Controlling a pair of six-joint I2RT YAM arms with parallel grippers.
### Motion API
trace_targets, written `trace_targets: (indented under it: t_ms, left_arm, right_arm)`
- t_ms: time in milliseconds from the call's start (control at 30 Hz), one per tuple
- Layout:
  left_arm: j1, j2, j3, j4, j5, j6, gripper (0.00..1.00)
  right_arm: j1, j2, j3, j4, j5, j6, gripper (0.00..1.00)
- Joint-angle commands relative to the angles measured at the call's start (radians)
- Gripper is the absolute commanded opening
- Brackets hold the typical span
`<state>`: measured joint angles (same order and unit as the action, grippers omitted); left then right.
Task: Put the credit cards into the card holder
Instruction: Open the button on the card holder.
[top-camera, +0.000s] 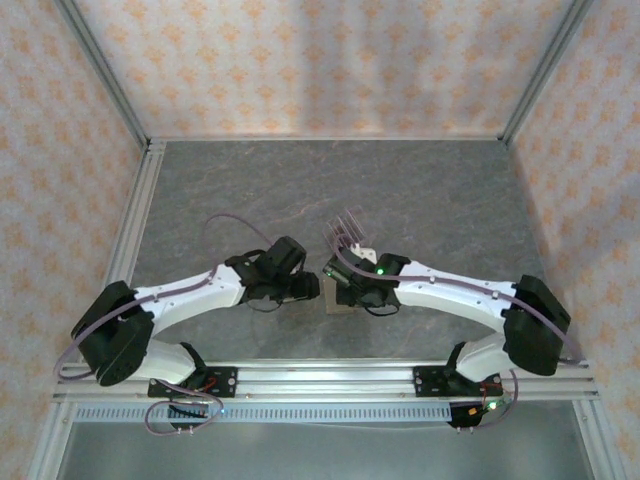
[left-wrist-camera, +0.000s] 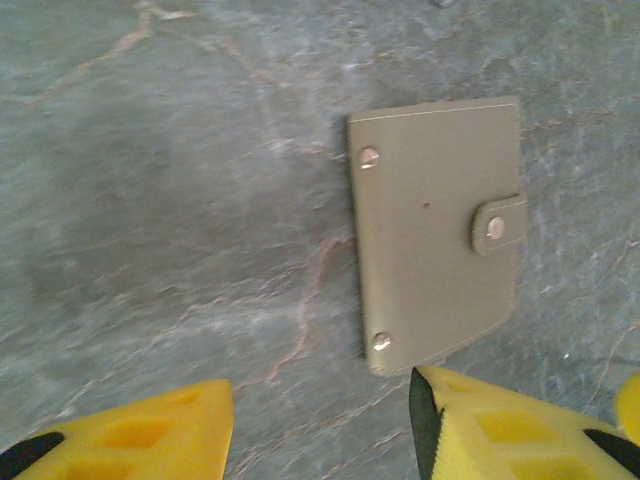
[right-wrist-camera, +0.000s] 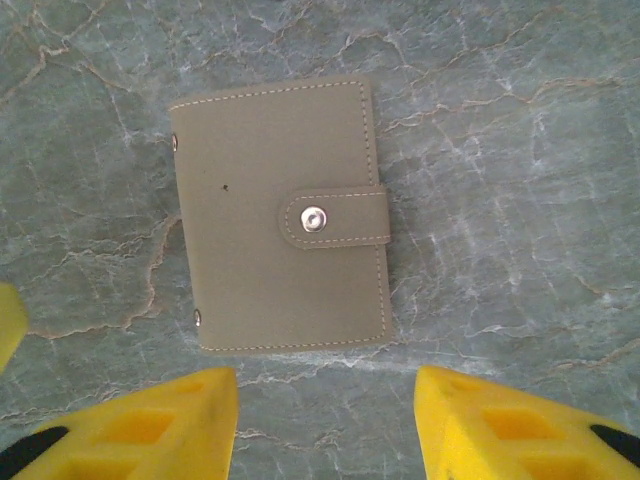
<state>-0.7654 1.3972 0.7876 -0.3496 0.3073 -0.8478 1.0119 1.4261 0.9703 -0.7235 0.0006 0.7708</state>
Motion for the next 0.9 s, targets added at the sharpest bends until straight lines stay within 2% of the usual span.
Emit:
trace_targets:
  t_ms: [0, 200, 400, 867]
  left_arm:
    - [-0.02, 0.053, 0.062, 0.037, -0.011, -0.023, 0.47]
    - [-0.026, 0.149, 0.12, 0.001, -0.043, -0.018, 0.36]
    - [-0.025, 0.196, 0.139, -0.008, -0.061, -0.006, 0.35]
    - [-0.026, 0.289, 0.159, 0.022, -0.03, 0.017, 0.35]
  right_arm:
    - [0.005, 0.034, 0.04, 0.003, 0.023, -0.004, 0.47]
    - [0.005, 0.109, 0.07, -0.005, 0.045, -0.016, 0.41]
    - [0.001, 0.163, 0.066, 0.019, 0.042, -0.007, 0.36]
    - [-0.045, 0.208, 0.068, 0.085, 0.025, -0.037, 0.35]
